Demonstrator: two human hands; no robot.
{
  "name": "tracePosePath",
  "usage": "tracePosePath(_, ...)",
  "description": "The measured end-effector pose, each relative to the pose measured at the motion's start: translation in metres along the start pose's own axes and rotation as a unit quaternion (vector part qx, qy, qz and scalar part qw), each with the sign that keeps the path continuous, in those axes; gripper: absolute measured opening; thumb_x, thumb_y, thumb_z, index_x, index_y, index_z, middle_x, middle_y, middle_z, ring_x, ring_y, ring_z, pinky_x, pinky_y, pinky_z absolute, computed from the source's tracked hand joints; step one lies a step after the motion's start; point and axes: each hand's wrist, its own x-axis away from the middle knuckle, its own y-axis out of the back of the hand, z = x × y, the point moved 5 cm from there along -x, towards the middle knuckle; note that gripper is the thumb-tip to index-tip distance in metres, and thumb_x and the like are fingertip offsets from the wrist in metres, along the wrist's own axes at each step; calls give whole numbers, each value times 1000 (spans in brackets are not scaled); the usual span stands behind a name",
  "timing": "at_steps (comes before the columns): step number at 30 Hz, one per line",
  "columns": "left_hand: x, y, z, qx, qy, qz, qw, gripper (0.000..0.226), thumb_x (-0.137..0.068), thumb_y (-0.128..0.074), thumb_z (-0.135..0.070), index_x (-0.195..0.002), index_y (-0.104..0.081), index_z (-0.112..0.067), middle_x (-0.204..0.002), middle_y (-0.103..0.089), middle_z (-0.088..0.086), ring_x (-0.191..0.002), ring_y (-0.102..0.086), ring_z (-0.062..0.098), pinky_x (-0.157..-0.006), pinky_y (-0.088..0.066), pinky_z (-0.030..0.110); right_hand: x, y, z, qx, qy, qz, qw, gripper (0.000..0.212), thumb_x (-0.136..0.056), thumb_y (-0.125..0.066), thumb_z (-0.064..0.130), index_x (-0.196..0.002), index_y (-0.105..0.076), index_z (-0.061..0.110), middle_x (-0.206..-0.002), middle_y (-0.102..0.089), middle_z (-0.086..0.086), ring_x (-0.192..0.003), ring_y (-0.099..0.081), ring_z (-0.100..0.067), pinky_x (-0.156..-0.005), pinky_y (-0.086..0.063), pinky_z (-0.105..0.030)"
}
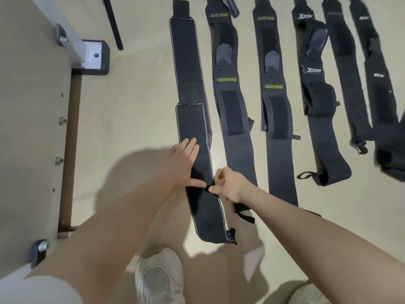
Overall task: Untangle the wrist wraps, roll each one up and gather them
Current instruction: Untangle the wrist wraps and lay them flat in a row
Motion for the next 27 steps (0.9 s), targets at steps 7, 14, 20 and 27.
tracePosePath(7,-7,9,10,-40,60,11,997,139,-58,-72,-70,-148,14,-7,-156,20,8,-145,15,23,-117,3,38,11,25,12,10,65,-19,998,56,-97,-43,39,-145,-26,18,-123,-58,-10,-89,-59,-21,-80,-45,-27)
tracePosePath(14,-9,49,-23,-44,-49,-189,980,110,-56,-73,-69,-137,-43,-2,-150,-31,19,-134,-38,37,-106,-30,53,13,81,-19,-42,116,-100,987,38,-99,-44,27,-135,-41,15,-106,-64,-6,-87,-62,-19,-81,-49,-25)
tracePosePath(20,-43,99,-113,-134,-140,-175,965,48,-77,-73,-32,-119,-60,-11,-156,-14,20,-142,-16,39,-111,-4,48,35,147,-73,-35,122,-141,982,39,-99,-44,29,-135,-40,18,-107,-60,-2,-89,-60,-16,-80,-43,-24)
tracePosePath(27,-114,151,-243,-171,-191,-175,950,38,-94,-45,-29,-131,-48,-18,-157,18,10,-143,16,32,-113,13,42,57,264,-179,34,70,-207,975,43,-98,-44,30,-137,-39,14,-126,-57,-8,-111,-53,-24,-91,-39,-29)
